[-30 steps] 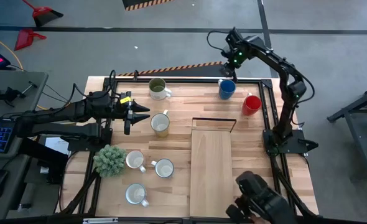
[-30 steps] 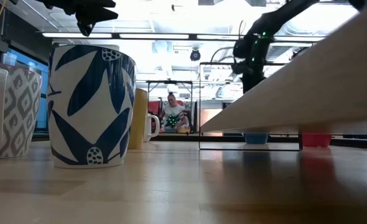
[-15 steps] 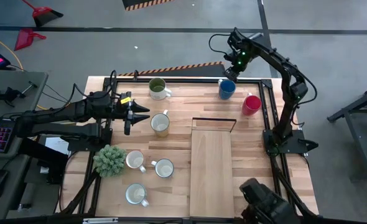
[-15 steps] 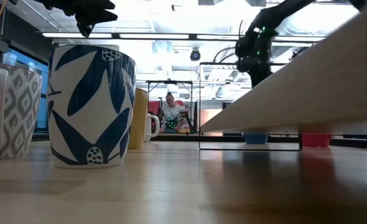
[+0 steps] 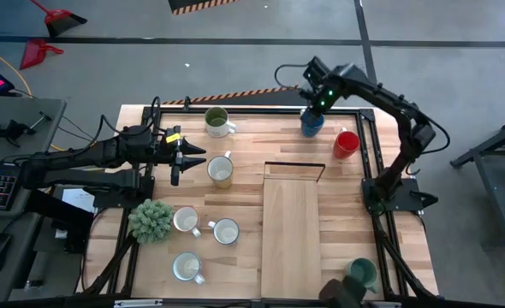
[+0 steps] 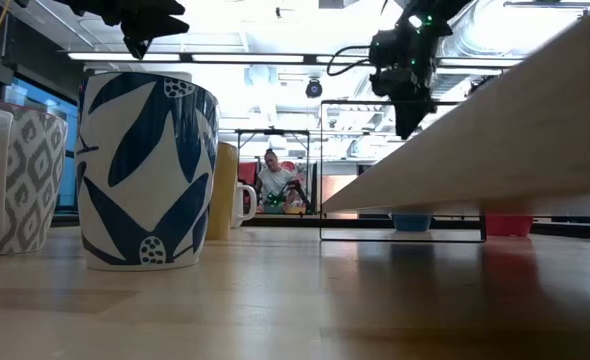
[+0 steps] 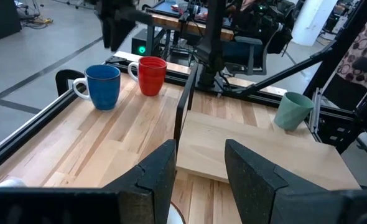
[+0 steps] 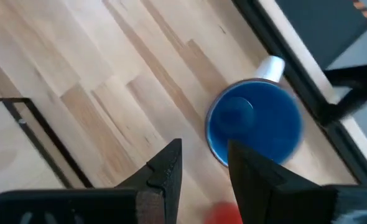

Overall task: Place coffee mugs
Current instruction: Put the blue mug on the shelf

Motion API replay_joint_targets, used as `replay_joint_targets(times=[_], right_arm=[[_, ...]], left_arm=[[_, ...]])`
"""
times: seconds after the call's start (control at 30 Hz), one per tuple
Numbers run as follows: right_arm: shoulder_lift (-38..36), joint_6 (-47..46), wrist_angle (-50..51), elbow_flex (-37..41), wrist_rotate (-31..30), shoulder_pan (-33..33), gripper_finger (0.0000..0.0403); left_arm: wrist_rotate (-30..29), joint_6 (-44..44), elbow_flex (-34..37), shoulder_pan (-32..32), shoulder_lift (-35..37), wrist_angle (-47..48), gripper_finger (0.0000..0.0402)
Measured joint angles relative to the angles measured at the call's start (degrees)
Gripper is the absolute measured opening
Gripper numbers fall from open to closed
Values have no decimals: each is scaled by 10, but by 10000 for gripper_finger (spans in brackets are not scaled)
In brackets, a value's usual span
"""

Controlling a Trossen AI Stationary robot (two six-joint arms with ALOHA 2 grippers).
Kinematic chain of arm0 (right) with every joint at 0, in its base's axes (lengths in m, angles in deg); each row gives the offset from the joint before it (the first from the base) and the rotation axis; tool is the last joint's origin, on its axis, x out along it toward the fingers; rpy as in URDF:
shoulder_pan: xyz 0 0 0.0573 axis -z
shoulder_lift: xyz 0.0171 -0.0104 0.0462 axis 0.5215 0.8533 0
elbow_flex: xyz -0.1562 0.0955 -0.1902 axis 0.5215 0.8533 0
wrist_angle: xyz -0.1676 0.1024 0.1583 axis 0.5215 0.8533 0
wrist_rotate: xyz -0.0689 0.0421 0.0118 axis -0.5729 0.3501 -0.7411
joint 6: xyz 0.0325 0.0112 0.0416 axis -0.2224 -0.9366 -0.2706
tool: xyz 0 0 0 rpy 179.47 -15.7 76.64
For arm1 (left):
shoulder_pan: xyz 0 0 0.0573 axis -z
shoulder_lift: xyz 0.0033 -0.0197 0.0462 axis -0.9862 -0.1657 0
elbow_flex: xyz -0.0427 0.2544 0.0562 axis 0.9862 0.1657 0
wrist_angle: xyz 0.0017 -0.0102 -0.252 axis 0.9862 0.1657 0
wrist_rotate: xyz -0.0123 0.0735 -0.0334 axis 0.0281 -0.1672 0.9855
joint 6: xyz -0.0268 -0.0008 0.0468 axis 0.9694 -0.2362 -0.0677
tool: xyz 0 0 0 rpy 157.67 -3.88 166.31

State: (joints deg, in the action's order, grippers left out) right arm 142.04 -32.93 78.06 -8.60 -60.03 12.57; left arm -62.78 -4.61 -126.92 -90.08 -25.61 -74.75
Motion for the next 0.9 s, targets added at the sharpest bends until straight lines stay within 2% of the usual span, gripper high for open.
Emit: replay_joint_targets(times=[0.1, 0.2, 0.3, 0.43, 0.63, 0.9], right_arm=[[-32, -26, -50, 63, -3, -1, 108], [-61, -44, -56, 119, -4, 8, 108], [-91, -44, -70, 168, -15, 13, 108], [-116, -34, -136, 215, -19, 13, 108], [-115, 50, -160, 256, -22, 4, 108], [-116, 77, -217, 267, -47, 5, 108]], left_arm=[[0, 0, 0, 0, 0, 0, 129], [0, 0, 0, 0, 0, 0, 129], [0, -4, 0, 0, 0, 0, 129], [0, -10, 0, 0, 0, -2, 129], [0, 1, 0, 0, 0, -2, 129], [-1, 11, 0, 0, 0, -2, 129]])
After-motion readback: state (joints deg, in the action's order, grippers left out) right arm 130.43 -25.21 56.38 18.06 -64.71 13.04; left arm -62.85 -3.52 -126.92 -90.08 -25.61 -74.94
